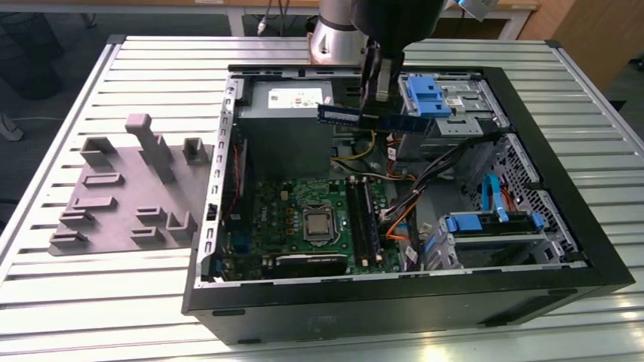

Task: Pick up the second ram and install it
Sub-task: 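Insert the second ram into the second slot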

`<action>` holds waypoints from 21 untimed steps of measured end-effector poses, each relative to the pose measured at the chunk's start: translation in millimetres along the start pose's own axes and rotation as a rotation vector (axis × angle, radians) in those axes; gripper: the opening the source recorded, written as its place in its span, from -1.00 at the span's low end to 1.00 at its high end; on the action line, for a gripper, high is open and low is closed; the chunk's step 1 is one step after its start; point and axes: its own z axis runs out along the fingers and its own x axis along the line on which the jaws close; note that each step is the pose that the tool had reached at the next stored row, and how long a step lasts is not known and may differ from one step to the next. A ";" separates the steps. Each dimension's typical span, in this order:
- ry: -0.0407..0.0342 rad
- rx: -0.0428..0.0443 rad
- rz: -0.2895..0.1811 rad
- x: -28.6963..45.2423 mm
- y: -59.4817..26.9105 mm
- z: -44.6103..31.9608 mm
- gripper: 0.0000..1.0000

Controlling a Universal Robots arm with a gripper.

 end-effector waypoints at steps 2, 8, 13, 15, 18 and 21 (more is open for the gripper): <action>-0.0005 0.0002 0.021 0.0 0.0 0.1 -0.72; -0.0025 0.0012 0.107 0.0 0.0 0.6 -0.72; -0.0042 0.0020 0.180 0.0 0.0 1.1 -0.72; -0.0049 0.0024 0.208 0.0 0.0 1.3 -0.72; -0.0058 0.0028 0.246 0.0 0.0 1.6 -0.72; -0.0068 0.0033 0.287 0.0 0.0 1.8 -0.72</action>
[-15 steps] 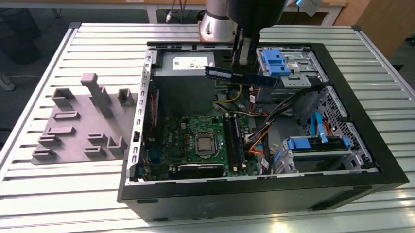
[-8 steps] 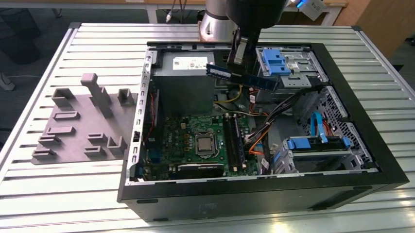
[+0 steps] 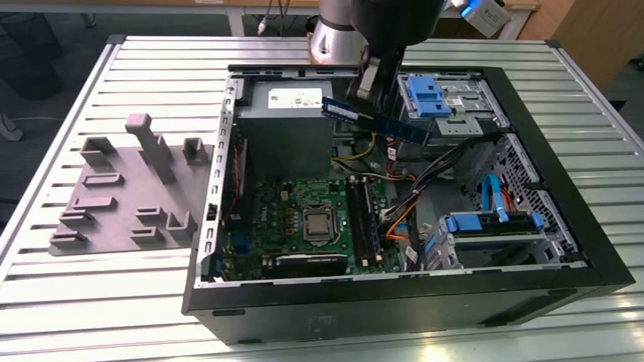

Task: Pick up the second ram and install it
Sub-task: 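Insert the second ram into the second slot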

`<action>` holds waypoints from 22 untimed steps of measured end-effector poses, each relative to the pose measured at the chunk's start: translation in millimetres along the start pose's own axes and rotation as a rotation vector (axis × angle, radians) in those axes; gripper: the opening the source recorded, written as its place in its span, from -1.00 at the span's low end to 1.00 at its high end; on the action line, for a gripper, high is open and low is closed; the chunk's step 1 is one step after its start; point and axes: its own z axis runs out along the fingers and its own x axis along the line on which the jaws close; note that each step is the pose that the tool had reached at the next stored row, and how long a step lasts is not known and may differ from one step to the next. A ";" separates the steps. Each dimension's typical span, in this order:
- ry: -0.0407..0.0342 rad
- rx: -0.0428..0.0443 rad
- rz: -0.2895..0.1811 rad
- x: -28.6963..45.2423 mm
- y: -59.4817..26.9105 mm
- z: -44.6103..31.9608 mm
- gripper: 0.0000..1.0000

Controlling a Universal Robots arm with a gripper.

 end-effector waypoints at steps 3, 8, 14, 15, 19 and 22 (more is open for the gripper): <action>-0.0011 0.0005 0.042 0.0 0.0 0.3 -0.72; -0.0026 0.0012 0.109 0.0 0.0 0.8 -0.72; -0.0046 0.0021 0.190 0.0 0.0 1.4 -0.72; -0.0049 0.0023 0.203 0.0 0.0 1.5 -0.72; -0.0062 0.0029 0.259 0.0 -0.1 1.9 -0.72; -0.0072 0.0034 0.301 0.0 -0.1 2.2 -0.72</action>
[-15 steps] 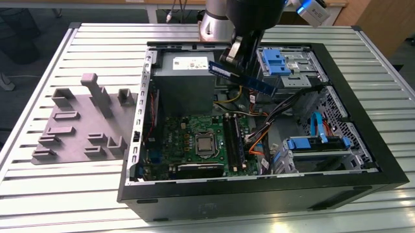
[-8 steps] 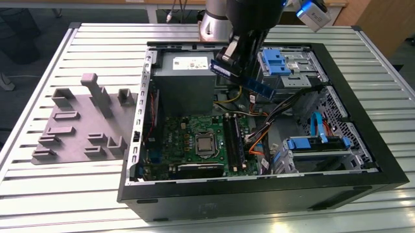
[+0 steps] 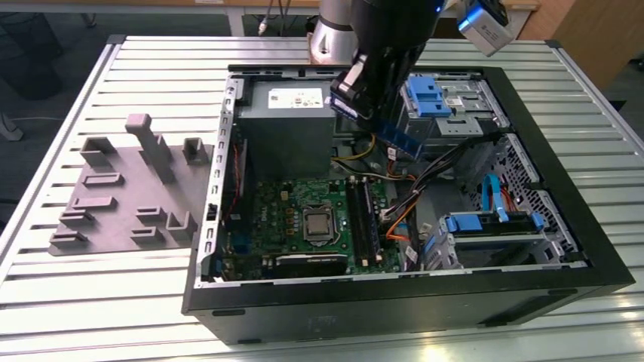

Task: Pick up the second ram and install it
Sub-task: 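Insert the second ram into the second slot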

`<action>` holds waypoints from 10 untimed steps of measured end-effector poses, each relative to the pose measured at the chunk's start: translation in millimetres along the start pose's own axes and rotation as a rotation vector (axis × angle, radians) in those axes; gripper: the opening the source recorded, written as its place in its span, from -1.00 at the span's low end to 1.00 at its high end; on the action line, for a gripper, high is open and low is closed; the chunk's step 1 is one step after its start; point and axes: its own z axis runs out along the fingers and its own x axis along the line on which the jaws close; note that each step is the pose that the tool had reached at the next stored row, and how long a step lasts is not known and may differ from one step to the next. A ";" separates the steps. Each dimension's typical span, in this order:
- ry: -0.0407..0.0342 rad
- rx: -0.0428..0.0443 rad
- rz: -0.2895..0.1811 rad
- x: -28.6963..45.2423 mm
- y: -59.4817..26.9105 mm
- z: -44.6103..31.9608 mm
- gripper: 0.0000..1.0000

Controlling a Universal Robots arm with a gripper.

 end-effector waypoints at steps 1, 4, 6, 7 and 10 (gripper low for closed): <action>-0.0003 0.0001 0.014 0.0 0.0 0.1 -0.72; -0.0013 0.0006 0.055 0.0 0.0 0.4 -0.72; -0.0020 0.0009 0.085 0.0 0.0 0.5 -0.72; -0.0024 0.0011 0.099 0.0 0.0 0.6 -0.72; -0.0034 0.0015 0.141 0.0 0.0 0.9 -0.72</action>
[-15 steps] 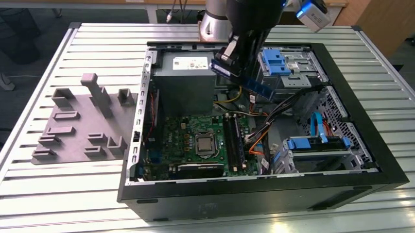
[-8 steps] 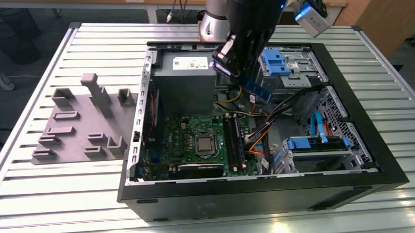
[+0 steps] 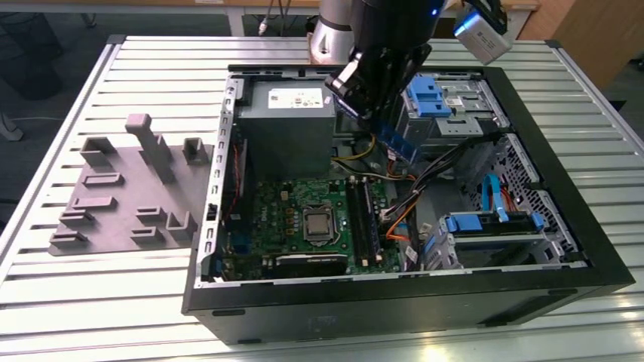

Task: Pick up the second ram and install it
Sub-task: 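Insert the second ram into the second slot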

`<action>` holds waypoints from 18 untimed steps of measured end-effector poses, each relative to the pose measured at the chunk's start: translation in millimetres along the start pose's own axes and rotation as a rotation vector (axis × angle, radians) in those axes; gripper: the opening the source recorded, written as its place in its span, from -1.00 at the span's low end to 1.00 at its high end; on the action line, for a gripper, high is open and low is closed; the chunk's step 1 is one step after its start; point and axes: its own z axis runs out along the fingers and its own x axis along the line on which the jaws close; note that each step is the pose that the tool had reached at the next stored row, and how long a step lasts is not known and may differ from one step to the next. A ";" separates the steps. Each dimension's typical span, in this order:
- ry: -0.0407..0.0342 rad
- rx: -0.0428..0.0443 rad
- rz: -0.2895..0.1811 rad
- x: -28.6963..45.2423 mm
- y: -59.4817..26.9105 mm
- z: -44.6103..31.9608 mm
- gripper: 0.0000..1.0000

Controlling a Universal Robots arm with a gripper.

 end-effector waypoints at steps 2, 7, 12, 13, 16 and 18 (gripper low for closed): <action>-0.0007 0.0003 0.028 0.0 0.0 0.2 -0.72; -0.0024 0.0012 0.102 0.0 0.0 0.7 -0.72; -0.0047 0.0023 0.197 0.0 0.0 1.2 -0.72; -0.0051 0.0025 0.214 0.0 0.0 1.3 -0.72; -0.0064 0.0030 0.266 0.0 0.0 1.7 -0.72; -0.0071 0.0034 0.299 0.0 0.0 1.9 -0.72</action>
